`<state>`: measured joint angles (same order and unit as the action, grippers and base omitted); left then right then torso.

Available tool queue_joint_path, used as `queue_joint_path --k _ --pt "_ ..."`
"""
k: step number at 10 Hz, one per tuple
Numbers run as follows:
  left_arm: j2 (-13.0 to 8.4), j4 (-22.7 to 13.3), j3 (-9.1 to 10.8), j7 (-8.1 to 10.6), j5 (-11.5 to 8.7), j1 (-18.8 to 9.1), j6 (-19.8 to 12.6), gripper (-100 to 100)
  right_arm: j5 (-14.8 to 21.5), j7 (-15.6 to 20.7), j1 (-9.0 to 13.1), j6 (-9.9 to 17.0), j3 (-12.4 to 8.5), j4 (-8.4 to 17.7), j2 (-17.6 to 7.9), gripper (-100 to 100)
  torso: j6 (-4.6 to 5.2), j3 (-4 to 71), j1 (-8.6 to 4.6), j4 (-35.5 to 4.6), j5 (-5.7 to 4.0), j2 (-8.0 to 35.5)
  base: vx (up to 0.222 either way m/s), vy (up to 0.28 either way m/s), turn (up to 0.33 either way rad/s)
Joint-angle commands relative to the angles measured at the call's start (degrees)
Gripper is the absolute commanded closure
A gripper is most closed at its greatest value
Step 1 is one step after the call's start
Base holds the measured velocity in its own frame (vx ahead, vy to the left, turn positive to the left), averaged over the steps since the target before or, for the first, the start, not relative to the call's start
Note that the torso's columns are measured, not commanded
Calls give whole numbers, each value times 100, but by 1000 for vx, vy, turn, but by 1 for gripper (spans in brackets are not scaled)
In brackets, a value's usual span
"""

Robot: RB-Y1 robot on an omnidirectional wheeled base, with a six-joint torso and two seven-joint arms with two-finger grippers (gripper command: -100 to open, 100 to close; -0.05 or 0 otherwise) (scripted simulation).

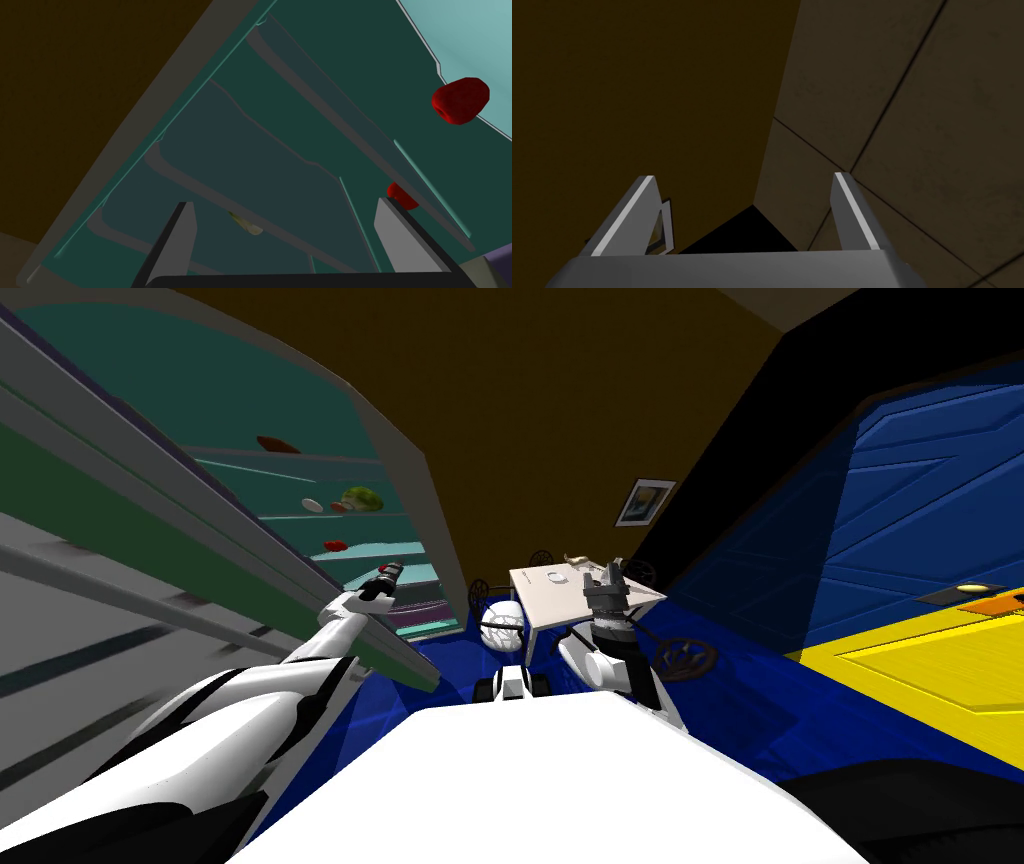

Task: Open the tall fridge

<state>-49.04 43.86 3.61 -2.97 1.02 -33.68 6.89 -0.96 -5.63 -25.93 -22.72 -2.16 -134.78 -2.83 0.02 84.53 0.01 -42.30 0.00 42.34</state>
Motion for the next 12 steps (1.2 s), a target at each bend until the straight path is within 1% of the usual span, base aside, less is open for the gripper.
queue_joint_path --k 1,2,3,4,5,6,7,8,9,10,11,12 --pt "5 -34 189 -394 -242 33 -115 -100 0 0 -1 0 0 0 0 0 -4 4 -3 1 -1 -7 -47 40 -172" --pt "4 -26 315 -551 -405 66 -201 -100 0 0 0 0 0 0 0 0 1 5 -2 3 0 -8 -60 48 -326" --pt "4 -26 315 -654 -405 66 -201 -100 0 0 0 0 0 0 0 0 3 4 -1 2 0 -6 -58 42 -92" --pt "2 -17 440 -850 -569 99 -287 -100 0 0 -1 0 0 0 0 0 -10 2 1 1 0 -5 -68 41 -125" --pt "2 -17 440 -899 -569 99 -287 -100 0 0 0 0 0 0 0 0 -2 1 1 0 0 -1 -47 41 -93" --pt "4 -6 422 -835 -545 97 -286 -100 0 0 -1 0 0 0 0 0 -3 5 -1 2 0 -9 -16 17 -9" --pt "4 -26 315 -654 -405 66 -201 100 0 0 -2 0 0 0 0 0 -3 11 -7 5 -2 -18 38 -28 208" --pt "5 -34 189 -487 -242 33 -115 100 0 0 -3 0 -1 -1 1 0 -7 17 -17 8 -5 -29 86 -57 282" --pt "5 -34 189 -409 -242 33 -115 100 0 0 -4 -1 0 -1 1 0 -2 21 -18 10 -6 -34 61 -55 112" --pt "6 -43 64 -205 -78 1 -29 100 0 0 -3 -1 0 -1 1 0 4 11 -10 6 -3 -16 54 -51 208" --pt "6 -43 64 -164 -78 1 -29 100 0 0 -3 -1 0 -1 1 0 -4 2 0 1 0 -4 50 -43 77" --pt "8 -51 -61 57 85 -32 57 100 0 0 -2 0 0 -1 1 0 2 -2 4 -1 2 2 54 -41 158"
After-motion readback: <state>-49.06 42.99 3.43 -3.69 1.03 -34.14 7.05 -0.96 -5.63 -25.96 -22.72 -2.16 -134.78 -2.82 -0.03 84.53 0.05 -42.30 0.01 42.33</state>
